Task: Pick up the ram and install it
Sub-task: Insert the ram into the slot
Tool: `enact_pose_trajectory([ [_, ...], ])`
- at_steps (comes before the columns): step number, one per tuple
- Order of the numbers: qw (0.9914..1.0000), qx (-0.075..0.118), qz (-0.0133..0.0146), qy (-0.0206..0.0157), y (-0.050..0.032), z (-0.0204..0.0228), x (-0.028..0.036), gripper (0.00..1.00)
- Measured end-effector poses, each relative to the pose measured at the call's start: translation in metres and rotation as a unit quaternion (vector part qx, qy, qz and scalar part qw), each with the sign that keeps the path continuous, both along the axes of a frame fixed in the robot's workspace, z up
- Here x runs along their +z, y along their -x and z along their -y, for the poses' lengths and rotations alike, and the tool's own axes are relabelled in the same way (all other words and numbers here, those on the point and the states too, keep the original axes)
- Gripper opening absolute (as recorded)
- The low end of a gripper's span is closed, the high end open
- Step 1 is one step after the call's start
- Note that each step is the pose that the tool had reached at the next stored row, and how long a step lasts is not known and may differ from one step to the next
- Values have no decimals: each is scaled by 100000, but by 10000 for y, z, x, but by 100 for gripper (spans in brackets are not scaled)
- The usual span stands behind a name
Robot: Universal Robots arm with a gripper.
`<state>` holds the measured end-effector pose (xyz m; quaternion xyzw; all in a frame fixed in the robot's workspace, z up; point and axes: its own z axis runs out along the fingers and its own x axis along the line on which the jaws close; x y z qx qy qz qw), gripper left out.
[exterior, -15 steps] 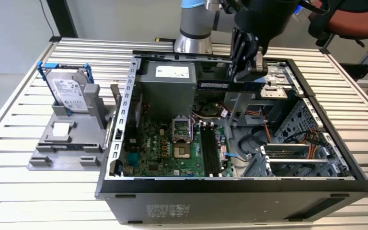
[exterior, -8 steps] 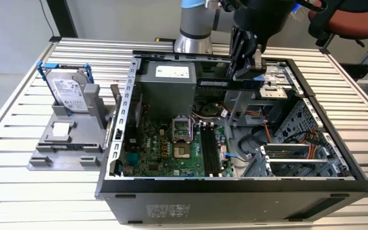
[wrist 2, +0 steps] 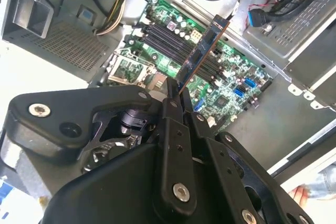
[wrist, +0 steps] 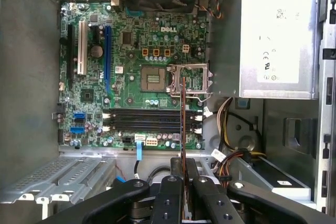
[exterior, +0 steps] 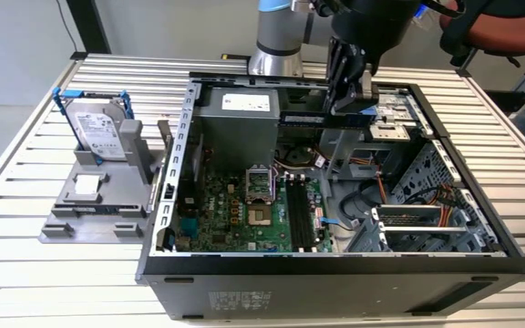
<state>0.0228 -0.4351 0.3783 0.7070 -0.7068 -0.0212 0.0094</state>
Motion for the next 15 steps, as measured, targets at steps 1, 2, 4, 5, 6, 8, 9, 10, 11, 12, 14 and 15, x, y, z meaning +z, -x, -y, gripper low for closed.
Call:
enact_pose_trajectory([
  [1, 100000, 1, -1, 1, 1, 0, 0, 0],
  [2, 100000, 1, 0, 4, 2, 0, 0, 0],
  [4, 100000, -35, -1, 4, 4, 0, 0, 0],
  [5, 100000, -232, 1, 3, 4, 0, 0, 0],
  [6, 99998, -690, -3, -3, 4, -1, 0, 0],
  [8, 99981, -1964, -3, 3, 4, -1, 0, 0],
  [9, 99964, -2692, -2, 5, 4, 0, 0, 0],
  [10, 99940, -3460, -2, 2, 4, 0, 0, 0],
  [11, 99910, -4251, -3, 4, 4, 0, 0, 0],
  [12, 99873, -5030, -3, 3, 4, 0, 0, 0],
  [14, 99780, -6635, -1, -1, 4, 0, 0, 0],
  [15, 99728, -7366, -2, 3, 4, 0, 0, 0],
])
